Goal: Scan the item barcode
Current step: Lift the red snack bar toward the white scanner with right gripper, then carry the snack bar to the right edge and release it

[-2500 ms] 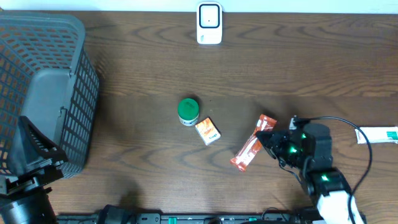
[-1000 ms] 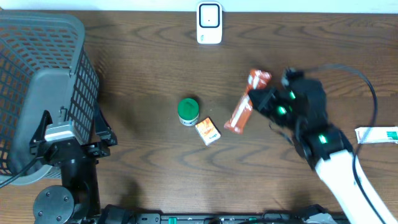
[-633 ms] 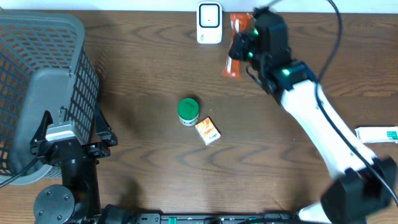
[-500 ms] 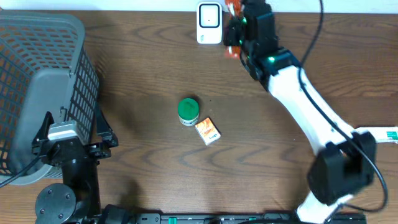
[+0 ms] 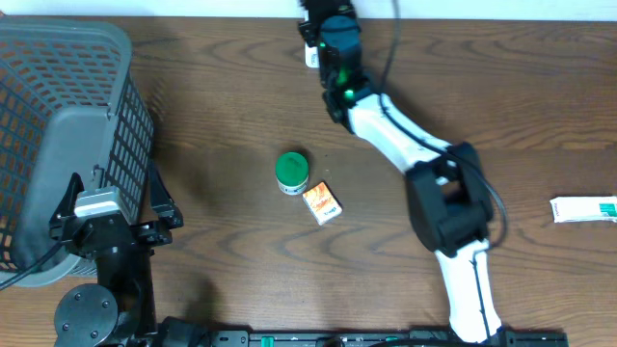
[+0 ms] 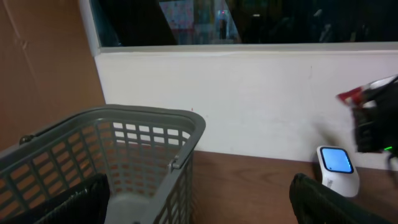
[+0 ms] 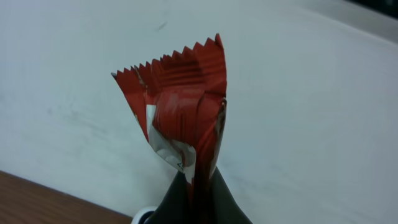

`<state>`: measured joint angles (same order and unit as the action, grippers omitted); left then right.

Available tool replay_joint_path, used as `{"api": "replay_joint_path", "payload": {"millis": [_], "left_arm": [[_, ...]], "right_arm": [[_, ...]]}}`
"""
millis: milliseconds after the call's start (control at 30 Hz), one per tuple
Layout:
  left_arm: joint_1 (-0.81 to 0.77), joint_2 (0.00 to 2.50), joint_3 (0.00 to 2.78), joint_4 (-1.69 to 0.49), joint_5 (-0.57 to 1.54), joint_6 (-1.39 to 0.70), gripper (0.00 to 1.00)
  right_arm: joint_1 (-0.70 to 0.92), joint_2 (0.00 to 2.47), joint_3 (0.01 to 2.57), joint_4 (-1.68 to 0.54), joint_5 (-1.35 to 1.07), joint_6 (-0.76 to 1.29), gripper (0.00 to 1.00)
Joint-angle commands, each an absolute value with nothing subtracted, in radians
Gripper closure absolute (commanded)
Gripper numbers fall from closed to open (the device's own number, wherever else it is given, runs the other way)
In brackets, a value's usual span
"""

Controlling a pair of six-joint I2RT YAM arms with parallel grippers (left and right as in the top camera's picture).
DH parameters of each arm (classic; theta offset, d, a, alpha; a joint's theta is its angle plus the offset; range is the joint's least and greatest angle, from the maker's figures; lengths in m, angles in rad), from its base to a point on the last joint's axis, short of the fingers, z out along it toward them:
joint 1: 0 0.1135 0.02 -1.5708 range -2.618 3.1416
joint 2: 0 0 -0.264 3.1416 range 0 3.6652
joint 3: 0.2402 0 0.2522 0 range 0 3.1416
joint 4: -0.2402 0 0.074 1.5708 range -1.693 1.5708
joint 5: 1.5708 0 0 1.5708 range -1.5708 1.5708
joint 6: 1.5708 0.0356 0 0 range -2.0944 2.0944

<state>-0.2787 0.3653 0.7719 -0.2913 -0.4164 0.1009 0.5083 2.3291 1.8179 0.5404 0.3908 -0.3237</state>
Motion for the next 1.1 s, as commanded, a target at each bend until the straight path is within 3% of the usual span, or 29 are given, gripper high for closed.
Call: {"api": "replay_joint_path", "payload": {"millis": [0, 233, 700, 833, 1067], "left_arm": [[-0.283, 0.361, 0.771, -0.292, -0.409, 0.093, 0.09], [-0.283, 0.361, 0.762, -0.298, -0.409, 0.092, 0.09], [-0.283, 0.361, 0.745, -0.299, -0.411, 0.094, 0.09], [-0.283, 0.361, 0.745, -0.299, -0.412, 0.146, 0.09], [-0.283, 0.336, 0.745, -0.299, -0.412, 0.149, 0.09]], "right_arm": [[0.506, 2.469, 1.981, 0.547, 0.414, -0.542, 0.99], [0.524, 2.669, 2.185, 0.566, 0.409, -0.87, 0.99], [0.532, 2.652, 2.184, 0.415, 0.38, -1.104, 0.99], [0.54, 2.531, 2.184, 0.237, 0.43, -1.115, 0.99], [0.546, 2.241, 2.184, -0.214, 0.705, -0.946, 0.99]]}}
